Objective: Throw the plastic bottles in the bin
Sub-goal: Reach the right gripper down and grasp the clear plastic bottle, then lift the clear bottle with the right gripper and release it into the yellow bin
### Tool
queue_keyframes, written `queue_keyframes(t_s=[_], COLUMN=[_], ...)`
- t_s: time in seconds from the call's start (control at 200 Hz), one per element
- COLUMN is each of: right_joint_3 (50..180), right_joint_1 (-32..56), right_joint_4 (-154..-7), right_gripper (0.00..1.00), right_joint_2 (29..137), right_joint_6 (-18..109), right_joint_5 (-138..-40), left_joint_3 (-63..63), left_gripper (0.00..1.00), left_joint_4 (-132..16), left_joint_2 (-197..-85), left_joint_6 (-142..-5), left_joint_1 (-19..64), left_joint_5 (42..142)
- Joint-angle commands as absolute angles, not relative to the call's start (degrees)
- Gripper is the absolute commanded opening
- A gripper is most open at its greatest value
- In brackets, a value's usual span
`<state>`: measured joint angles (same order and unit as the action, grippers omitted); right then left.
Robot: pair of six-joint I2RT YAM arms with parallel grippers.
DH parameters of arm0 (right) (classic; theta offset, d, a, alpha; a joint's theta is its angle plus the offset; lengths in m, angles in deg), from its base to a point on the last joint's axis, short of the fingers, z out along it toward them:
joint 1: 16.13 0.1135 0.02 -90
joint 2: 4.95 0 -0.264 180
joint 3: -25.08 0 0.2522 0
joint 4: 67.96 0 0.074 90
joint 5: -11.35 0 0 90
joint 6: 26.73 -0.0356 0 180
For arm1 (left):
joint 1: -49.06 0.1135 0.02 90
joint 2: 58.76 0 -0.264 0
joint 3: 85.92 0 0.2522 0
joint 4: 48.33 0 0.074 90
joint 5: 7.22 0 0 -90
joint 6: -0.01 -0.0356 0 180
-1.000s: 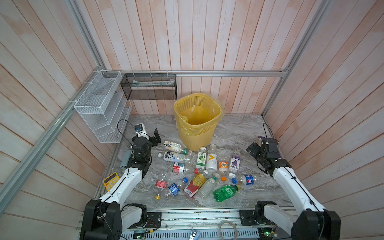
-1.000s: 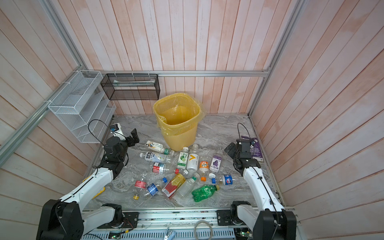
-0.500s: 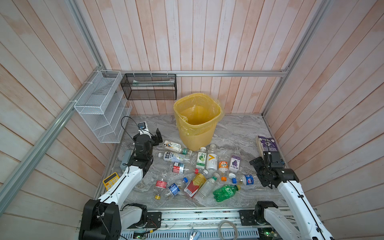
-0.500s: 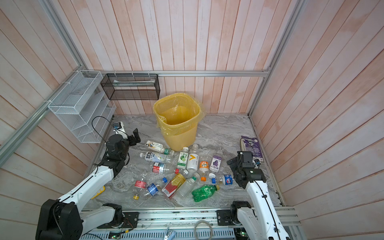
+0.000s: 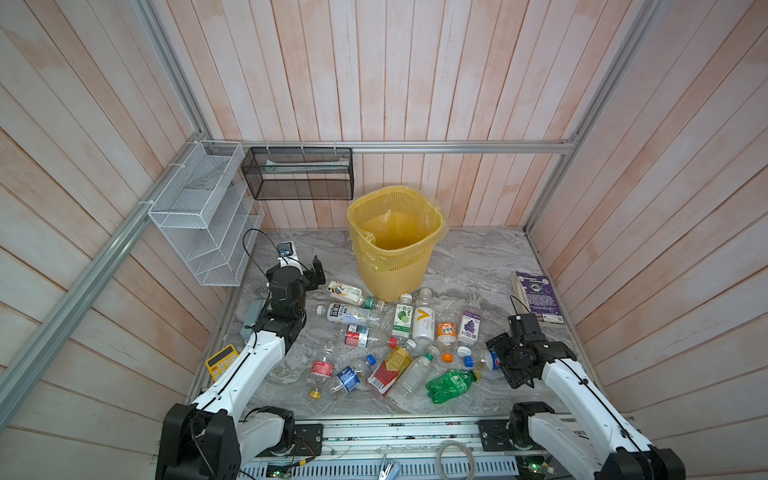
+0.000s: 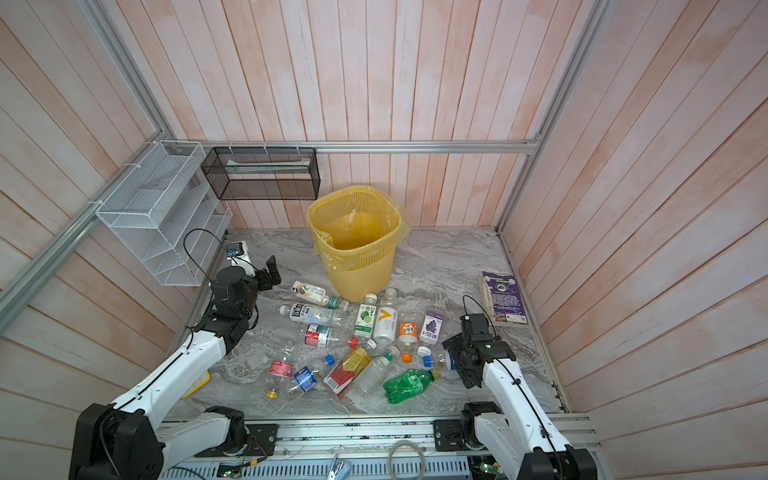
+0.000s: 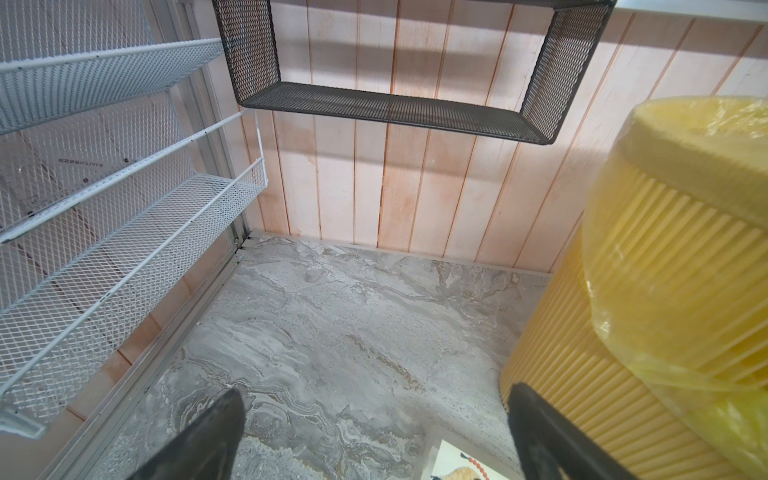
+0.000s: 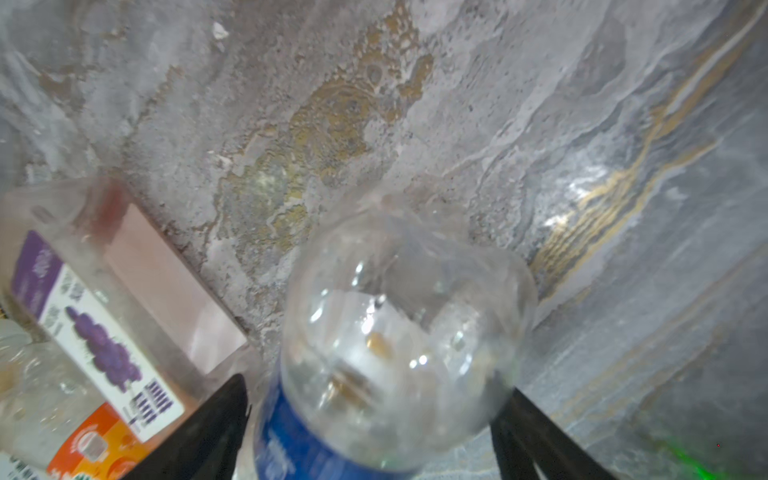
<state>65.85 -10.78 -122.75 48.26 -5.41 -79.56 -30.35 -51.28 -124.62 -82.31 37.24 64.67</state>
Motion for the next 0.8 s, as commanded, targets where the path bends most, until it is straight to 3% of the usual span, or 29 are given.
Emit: queue_keyframes(t_s=[0.0,0.395,0.585,0.795], right_joint_3=[64.9,64.3,67.5,76.1], right_joint_1=[-10.5,-10.5,-10.5,-11.4], right_joint_4=[-118.7,-113.9,-112.4,-99.8], right_gripper=[0.83,0.48,0.46,0.53], right_joint_2=[49.8,50.5,46.2,37.9], right_joint_6=[-6.0,-7.6,-5.7,9.1], right_joint_5=[-77.6,-74.0,-69.5,-59.7], left_joint_3=[-28.3,-28.0,-28.1,-29.1], left_gripper=[1.00,1.00,1.00,1.00], left_joint_4=[-53.3,-55.4,-55.3,-55.5], left_joint_2=[-123.4,-122.4,-121.8,-121.0], left_joint_6=[-83.2,-82.5,-80.8,-77.2], left_joint_1=[37.0,36.9,36.9,36.8], left_joint_5=[63.6,63.7,63.3,63.3])
